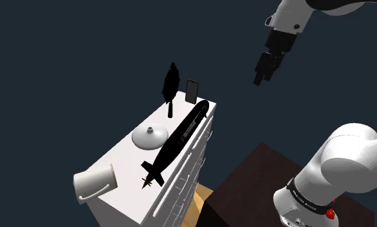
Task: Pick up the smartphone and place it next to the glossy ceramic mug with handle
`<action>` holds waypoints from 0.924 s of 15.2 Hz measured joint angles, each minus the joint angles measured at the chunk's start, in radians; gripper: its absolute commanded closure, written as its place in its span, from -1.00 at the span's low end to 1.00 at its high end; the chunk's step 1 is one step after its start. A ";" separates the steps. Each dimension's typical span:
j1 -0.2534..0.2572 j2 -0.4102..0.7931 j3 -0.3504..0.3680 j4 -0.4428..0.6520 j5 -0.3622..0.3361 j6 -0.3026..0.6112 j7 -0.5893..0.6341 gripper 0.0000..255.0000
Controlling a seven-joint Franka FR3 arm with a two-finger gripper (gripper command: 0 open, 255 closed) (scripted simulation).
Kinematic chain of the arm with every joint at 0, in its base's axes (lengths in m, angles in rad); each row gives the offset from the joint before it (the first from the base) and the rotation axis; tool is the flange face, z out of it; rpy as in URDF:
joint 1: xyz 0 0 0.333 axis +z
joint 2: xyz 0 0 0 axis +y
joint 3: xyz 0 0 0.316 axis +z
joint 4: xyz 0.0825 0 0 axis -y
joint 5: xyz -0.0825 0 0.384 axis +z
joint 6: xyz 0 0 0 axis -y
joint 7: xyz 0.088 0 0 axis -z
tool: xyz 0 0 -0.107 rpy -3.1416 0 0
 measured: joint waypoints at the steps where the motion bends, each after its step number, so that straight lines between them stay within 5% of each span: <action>1: 0.000 0.000 0.000 0.000 0.000 0.000 0.000 -1.00; 14: 0.030 0.412 -0.062 0.126 -0.006 0.338 -0.139 -1.00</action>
